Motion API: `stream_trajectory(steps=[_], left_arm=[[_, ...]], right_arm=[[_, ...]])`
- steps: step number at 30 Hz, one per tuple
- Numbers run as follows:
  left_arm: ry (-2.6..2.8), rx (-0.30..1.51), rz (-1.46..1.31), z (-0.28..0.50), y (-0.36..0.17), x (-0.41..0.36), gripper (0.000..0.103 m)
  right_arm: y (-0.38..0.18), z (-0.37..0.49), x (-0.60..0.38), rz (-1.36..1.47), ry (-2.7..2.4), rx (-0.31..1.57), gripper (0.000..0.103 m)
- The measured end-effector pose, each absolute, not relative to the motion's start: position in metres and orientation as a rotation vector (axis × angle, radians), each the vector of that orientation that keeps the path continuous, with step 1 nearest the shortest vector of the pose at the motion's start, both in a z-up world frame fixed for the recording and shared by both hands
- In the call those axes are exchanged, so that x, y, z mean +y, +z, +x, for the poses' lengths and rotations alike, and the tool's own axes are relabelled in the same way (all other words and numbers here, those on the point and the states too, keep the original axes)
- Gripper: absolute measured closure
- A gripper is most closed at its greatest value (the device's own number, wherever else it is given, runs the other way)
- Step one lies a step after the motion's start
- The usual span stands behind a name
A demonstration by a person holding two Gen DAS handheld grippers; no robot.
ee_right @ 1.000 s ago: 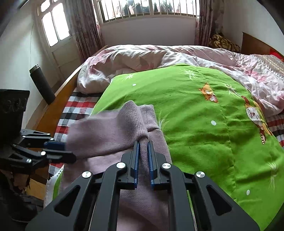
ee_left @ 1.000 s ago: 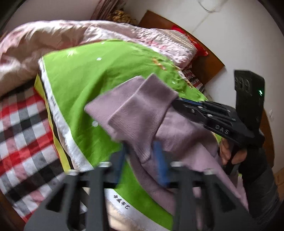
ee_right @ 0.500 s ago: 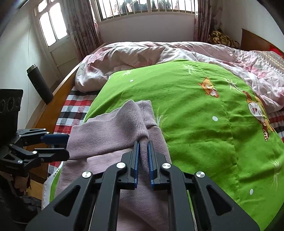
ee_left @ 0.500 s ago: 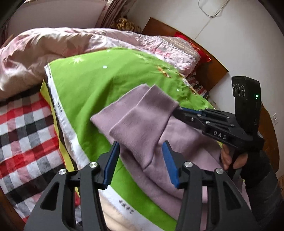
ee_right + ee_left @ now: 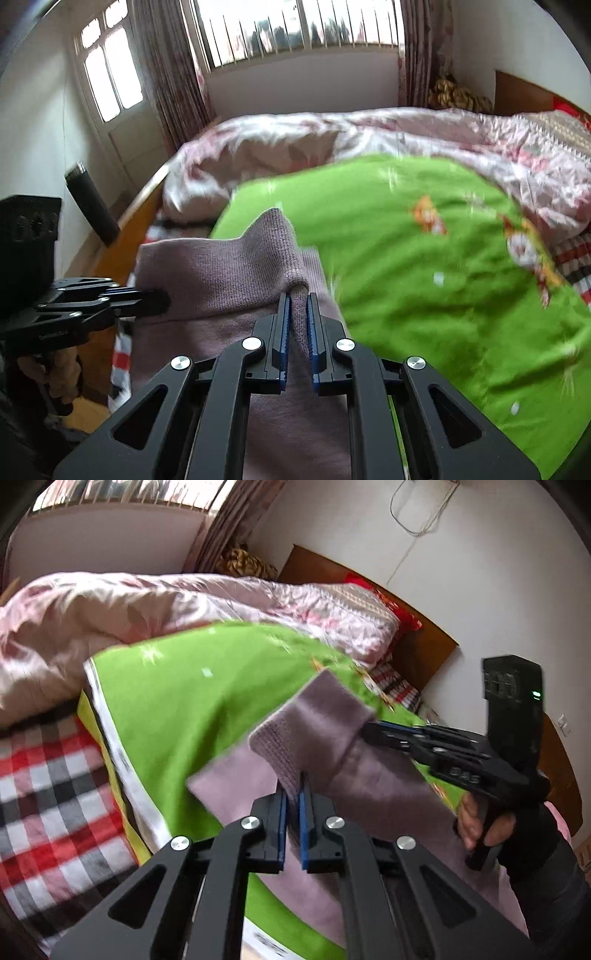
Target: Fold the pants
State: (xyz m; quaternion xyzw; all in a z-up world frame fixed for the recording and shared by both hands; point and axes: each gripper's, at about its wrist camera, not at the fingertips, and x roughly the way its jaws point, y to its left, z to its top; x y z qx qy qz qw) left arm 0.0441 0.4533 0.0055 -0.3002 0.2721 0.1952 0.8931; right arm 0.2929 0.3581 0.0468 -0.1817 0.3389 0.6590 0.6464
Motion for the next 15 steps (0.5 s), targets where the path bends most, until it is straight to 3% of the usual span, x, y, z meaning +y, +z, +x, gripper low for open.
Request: stream_trajectory(steps=[5, 6, 8, 9, 10, 11, 12, 15], left_arm=[[0.373, 0.655, -0.742, 0.058, -0.024, 0.493, 0.096], [0.373, 0.698, -0.771, 0.061, -0.037, 0.497, 0.093], [0.409, 0.718, -0.796, 0.055, -0.048, 0.499, 0.077], [0.426, 0.708, -0.810, 0.050, -0.049, 0.500, 0.073], [0.451, 0.705, -0.822, 0.045, -0.049, 0.502, 0.056], [0.514, 0.697, -0.835, 0.038, -0.047, 0.504, 0.038], [0.579, 0.669, -0.836, 0.029, -0.042, 0.505, 0.037], [0.556, 0.578, -0.799, 0.021, -0.021, 0.493, 0.037]], right_arm=[[0.011, 0.291, 0.392, -0.553, 1.410, 0.856, 0.093], [0.005, 0.292, 0.393, -0.553, 1.409, 0.868, 0.090], [0.004, 0.297, 0.390, -0.495, 1.430, 0.896, 0.086], [0.006, 0.301, 0.388, -0.476, 1.442, 0.917, 0.074], [0.009, 0.304, 0.386, -0.465, 1.433, 0.925, 0.036], [0.013, 0.306, 0.383, -0.452, 1.420, 0.917, 0.022], [0.020, 0.308, 0.379, -0.433, 1.421, 0.902, 0.019], [0.039, 0.308, 0.370, -0.403, 1.436, 0.850, 0.032]])
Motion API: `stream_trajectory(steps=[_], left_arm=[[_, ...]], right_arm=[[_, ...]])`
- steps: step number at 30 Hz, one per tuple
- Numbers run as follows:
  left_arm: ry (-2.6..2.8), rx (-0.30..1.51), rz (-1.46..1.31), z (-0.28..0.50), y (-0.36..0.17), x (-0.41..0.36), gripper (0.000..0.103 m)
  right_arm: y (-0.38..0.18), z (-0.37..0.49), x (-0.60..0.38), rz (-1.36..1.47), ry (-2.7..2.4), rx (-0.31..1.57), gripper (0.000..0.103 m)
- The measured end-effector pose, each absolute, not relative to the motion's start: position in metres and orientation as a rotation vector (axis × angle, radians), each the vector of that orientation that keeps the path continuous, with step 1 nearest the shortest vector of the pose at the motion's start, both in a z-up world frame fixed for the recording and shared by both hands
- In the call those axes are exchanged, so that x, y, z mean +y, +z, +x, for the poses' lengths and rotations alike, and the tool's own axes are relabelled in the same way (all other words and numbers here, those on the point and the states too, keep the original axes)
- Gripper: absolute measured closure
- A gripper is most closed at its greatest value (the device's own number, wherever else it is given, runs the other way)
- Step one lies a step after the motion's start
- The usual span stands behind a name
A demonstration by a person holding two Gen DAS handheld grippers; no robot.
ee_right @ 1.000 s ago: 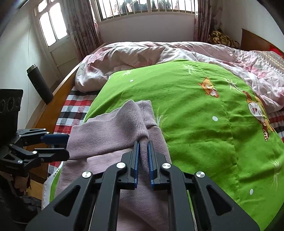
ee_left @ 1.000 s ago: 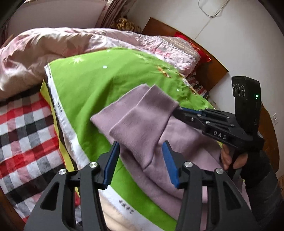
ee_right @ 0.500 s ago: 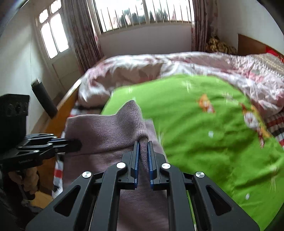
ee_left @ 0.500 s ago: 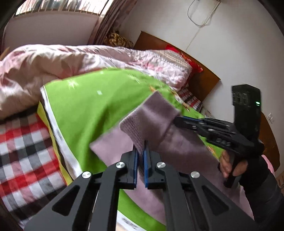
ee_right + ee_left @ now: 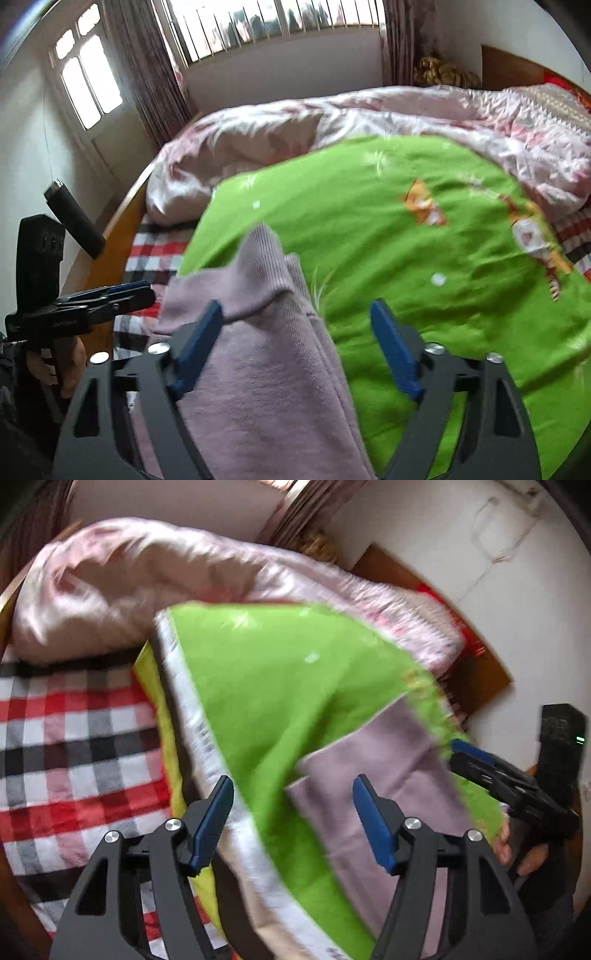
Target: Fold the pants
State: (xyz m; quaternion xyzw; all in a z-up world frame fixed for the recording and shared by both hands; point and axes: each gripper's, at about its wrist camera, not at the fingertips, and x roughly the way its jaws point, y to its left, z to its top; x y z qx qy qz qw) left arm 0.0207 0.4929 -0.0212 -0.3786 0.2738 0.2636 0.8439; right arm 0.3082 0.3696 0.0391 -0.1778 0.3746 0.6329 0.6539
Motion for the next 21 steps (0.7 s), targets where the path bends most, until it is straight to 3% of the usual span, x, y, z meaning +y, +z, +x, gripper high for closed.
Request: stream_trajectory(steps=[4, 7, 11, 13, 16, 21], left_arm=[[0.379, 0.576, -0.709, 0.045, -0.010, 0.456, 0.030], [0.389, 0.743, -0.670, 0.074, -0.037, 0.444, 0.019], [0.463, 0.798, -0.721, 0.068, -0.054, 0.452, 0.019], [0.480, 0.742, -0.691, 0.053, -0.035, 0.444, 0.018], [0.391, 0.656, -0.658, 0.037, -0.009, 0.414, 0.008], [0.133, 0.743, -0.487, 0.055, -0.012, 0.340, 0.005]], right_arm=[[0.030, 0.300, 0.377, -0.421, 1.467, 0.897, 0.038], [0.002, 0.304, 0.383, -0.540, 1.333, 0.969, 0.040], [0.043, 0.313, 0.336, -0.444, 1.237, 0.906, 0.043], [0.080, 0.306, 0.286, -0.385, 1.228, 0.835, 0.037], [0.106, 0.290, 0.213, -0.372, 1.151, 0.807, 0.021], [0.077, 0.210, 0.095, -0.325, 1.023, 0.903, 0.020]])
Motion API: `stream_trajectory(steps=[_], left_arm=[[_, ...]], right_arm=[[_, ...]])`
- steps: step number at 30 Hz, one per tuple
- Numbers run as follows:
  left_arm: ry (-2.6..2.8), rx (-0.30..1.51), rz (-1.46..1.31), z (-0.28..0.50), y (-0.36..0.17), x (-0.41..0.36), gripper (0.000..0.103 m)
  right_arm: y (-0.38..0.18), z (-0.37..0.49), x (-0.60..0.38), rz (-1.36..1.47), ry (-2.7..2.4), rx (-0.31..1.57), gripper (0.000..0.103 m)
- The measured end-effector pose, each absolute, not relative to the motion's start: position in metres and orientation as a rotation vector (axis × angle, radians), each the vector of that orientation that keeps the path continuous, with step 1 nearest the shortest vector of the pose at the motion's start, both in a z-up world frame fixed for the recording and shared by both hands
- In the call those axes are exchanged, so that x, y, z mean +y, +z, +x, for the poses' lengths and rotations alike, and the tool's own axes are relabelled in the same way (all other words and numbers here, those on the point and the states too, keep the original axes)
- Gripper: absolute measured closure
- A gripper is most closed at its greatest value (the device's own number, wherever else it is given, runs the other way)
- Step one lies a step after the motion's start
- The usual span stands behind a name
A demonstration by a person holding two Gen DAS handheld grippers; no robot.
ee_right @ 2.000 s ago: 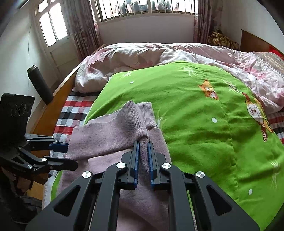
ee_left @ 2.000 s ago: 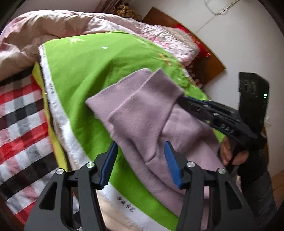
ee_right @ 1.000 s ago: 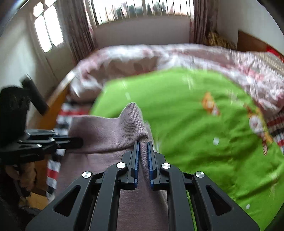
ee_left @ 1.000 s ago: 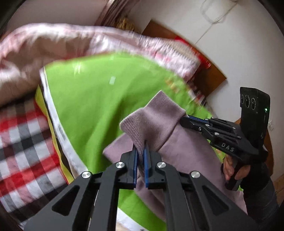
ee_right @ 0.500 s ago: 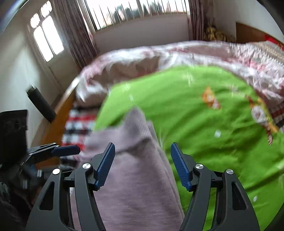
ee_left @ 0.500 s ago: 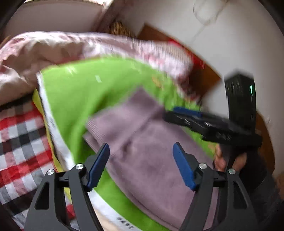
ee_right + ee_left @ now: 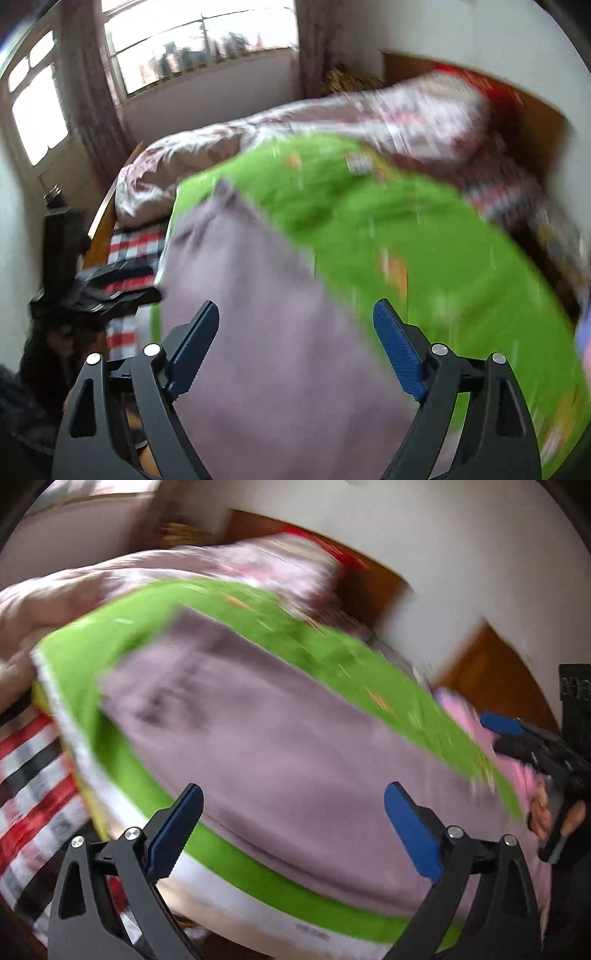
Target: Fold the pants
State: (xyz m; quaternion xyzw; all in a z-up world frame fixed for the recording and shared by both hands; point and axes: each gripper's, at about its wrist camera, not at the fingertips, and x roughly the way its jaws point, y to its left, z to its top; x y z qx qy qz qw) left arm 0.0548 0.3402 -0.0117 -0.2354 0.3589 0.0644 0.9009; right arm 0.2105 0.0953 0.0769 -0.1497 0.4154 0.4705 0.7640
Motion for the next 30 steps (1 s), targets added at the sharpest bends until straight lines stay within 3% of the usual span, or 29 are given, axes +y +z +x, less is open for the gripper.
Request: stream_trajectory(steps=[7, 13, 16, 19, 27, 30], left_arm=[[0.212, 0.844, -0.164, 0.068, -0.033, 0.298, 0.002], [0.413, 0.888, -0.141, 0.071, -0.017, 0.278, 0.002], [0.242, 0.780, -0.201, 0.070, 0.017, 0.241, 0.002], [-0.033, 0.789, -0.164, 0.086, 0.027, 0.178, 0.002], [-0.199, 0.969, -0.014, 0.126, -0.024, 0.070, 0.002], [-0.146, 0.953, 0.089, 0.126, -0.039, 0.059, 0.002]], right_arm=[[0.008, 0.134, 0.045, -0.279, 0.907, 1.027, 0.017], [0.044, 0.123, -0.015, -0.098, 0.949, 0.912, 0.018], [0.059, 0.131, -0.079, -0.035, 0.742, 0.843, 0.017], [0.061, 0.134, -0.161, -0.011, 0.469, 0.801, 0.016], [0.006, 0.121, -0.335, 0.147, 0.089, 0.908, 0.016], [0.007, 0.104, -0.350, 0.192, 0.168, 0.836, 0.016]])
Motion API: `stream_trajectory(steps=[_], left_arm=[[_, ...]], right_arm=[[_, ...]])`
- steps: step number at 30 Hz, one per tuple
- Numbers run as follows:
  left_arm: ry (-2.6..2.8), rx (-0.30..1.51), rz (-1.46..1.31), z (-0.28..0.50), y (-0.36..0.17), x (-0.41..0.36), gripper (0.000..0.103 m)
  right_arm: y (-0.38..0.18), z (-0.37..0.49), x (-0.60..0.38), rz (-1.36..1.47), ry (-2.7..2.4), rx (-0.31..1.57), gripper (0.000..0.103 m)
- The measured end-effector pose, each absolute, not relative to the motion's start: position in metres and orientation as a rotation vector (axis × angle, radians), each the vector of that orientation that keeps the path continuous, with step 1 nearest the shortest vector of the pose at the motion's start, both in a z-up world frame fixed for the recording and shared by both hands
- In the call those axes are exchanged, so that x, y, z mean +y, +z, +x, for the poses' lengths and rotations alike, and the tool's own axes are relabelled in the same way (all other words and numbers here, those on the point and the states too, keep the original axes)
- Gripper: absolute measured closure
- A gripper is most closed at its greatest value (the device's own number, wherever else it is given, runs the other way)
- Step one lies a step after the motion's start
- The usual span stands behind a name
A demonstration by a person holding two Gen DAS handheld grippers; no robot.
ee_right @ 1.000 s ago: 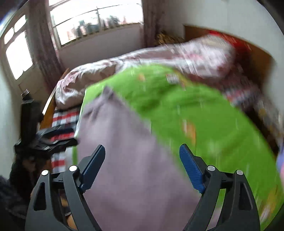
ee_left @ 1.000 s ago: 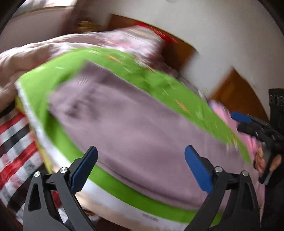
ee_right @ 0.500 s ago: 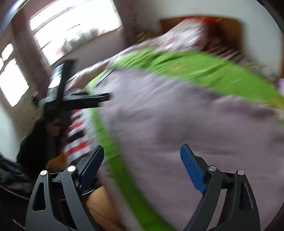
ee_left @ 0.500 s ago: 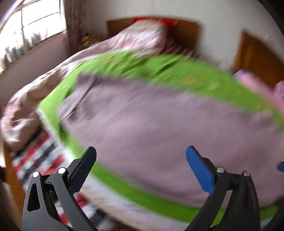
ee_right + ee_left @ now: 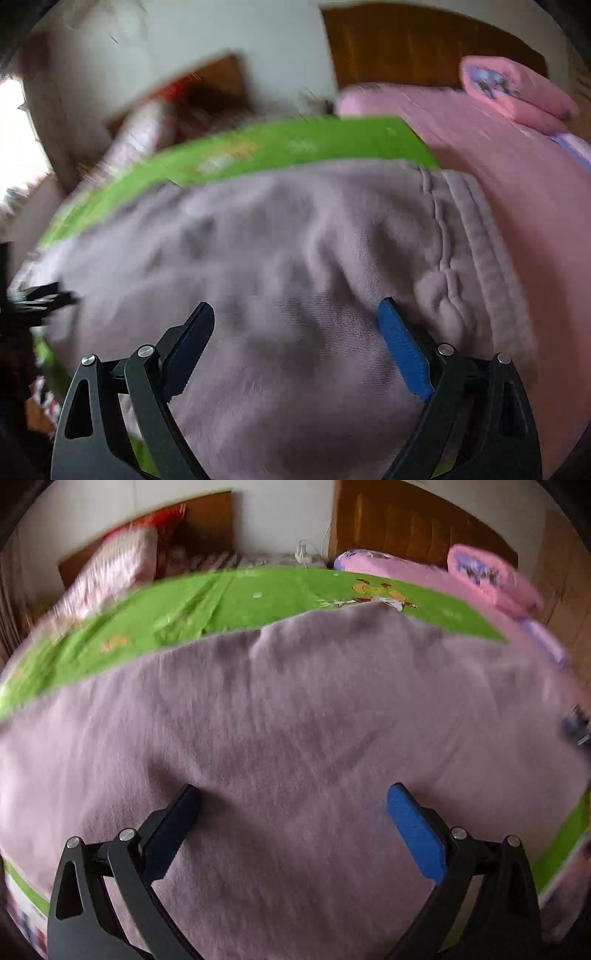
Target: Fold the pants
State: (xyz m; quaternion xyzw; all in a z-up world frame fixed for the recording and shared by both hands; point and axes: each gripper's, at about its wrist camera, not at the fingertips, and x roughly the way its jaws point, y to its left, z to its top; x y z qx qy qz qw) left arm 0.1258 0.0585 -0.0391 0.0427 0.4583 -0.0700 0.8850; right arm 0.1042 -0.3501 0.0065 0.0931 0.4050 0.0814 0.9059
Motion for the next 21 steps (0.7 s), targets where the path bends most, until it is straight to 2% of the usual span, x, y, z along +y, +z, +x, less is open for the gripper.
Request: stream_trajectory(steps=[6, 12, 21], left_arm=[[-0.117, 0.947, 0.083, 0.113, -0.028, 0.058, 0.002], [-0.103, 0.932, 0.106, 0.098, -0.034, 0.056, 0.002], [-0.133, 0.887, 0.089, 0.093, -0.037, 0.062, 0.001]], right_arm=[[0.035, 0.074, -0.332, 0.171, 0.208, 0.763, 0.015], [0.000, 0.076, -0.318, 0.117, 0.212, 0.864, 0.015], [0.001, 0.073, -0.312, 0.123, 0.194, 0.857, 0.014]])
